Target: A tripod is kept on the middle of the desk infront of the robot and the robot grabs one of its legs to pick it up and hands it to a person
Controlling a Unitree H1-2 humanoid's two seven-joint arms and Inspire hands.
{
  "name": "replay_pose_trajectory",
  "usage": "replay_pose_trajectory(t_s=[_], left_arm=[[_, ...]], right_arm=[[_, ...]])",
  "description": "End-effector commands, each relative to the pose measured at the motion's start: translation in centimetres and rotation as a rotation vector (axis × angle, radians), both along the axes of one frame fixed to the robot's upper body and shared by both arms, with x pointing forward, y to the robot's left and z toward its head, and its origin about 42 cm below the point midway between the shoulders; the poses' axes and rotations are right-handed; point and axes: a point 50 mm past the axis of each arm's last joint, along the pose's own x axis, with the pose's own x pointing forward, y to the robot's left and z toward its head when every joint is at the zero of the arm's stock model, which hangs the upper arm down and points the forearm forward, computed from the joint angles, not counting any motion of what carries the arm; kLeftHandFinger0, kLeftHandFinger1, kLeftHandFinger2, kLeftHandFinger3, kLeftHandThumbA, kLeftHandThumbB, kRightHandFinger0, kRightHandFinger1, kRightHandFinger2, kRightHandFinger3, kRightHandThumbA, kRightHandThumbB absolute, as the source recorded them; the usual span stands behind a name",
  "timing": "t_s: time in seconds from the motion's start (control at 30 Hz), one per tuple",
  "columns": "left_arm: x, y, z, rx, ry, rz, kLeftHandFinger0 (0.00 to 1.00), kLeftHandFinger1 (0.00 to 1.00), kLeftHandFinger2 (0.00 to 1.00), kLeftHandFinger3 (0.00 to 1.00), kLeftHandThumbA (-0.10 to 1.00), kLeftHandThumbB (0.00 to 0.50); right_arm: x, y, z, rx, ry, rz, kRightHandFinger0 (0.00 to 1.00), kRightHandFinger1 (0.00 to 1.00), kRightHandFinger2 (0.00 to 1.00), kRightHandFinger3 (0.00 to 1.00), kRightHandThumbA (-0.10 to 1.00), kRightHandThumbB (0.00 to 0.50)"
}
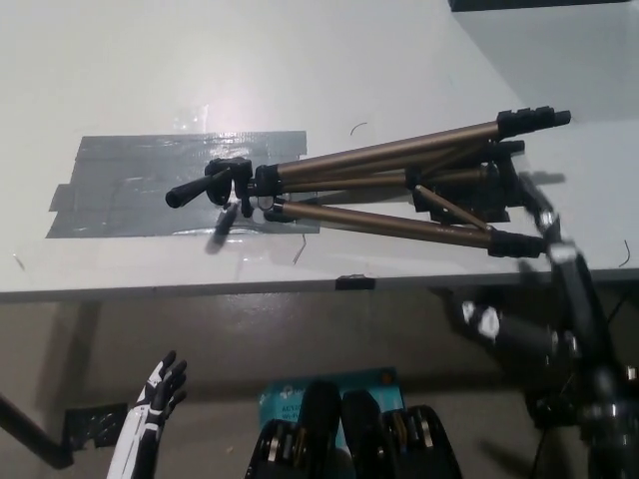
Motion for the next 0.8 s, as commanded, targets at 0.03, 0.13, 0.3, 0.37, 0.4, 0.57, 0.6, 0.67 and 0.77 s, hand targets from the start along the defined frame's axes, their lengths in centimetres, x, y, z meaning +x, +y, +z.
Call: replay_pose_trajectory(t_s=[0.03,0.13,0.3,0.37,0.4,0.57,0.6,0.67,0.77], left_arm=[[0.3,0.2,1.8,0.026,-0.087,-0.003,1.00,1.00,1.00,1.00,1.00,0.115],[0.5,0.1,2.0,0.024,-0.092,-0.010,1.00,1.00,1.00,1.00,1.00,0.106],[0.8,0.2,2.3,0.032,-0.099,-0.015,1.00,1.00,1.00,1.00,1.00,0.109],[0.8,0.1,2.2,0.038,-0.100,-0.021,1.00,1.00,1.00,1.00,1.00,0.098],[0.7,0.1,2.2,0.040,-0.100,-0.025,1.00,1.00,1.00,1.00,1.00,0.097],[0.9,0.1,2.4,0.057,-0.100,-0.027,1.00,1.00,1.00,1.00,1.00,0.109],[0.9,0.1,2.4,0.060,-0.100,-0.025,1.00,1.00,1.00,1.00,1.00,0.109],[0.8,0.1,2.4,0.066,-0.102,-0.028,1.00,1.00,1.00,1.00,1.00,0.107],[0.9,0.1,2.4,0.074,-0.108,-0.031,1.00,1.00,1.00,1.00,1.00,0.097]], right_arm=[[5.9,2.4,9.3,-0.430,-0.188,-0.110,1.00,1.00,1.00,1.00,0.93,0.371],[8.6,3.6,10.7,-0.515,-0.180,-0.134,1.00,1.00,1.00,1.00,0.97,0.402],[12.3,5.3,12.1,-0.625,-0.157,-0.175,1.00,1.00,1.00,1.00,0.99,0.407],[13.9,6.0,12.4,-0.674,-0.133,-0.201,1.00,1.00,1.00,1.00,0.97,0.423],[14.5,6.2,12.5,-0.688,-0.124,-0.208,1.00,1.00,1.00,1.00,0.96,0.422],[16.5,8.0,11.9,-0.768,-0.108,-0.227,1.00,1.00,1.00,1.00,1.00,0.428],[17.0,8.6,11.6,-0.793,-0.099,-0.230,1.00,1.00,1.00,1.00,1.00,0.426],[17.7,9.1,10.9,-0.819,-0.083,-0.231,1.00,1.00,1.00,1.00,1.00,0.438],[18.6,9.5,10.3,-0.845,-0.052,-0.232,1.00,1.00,1.00,1.00,1.00,0.443]])
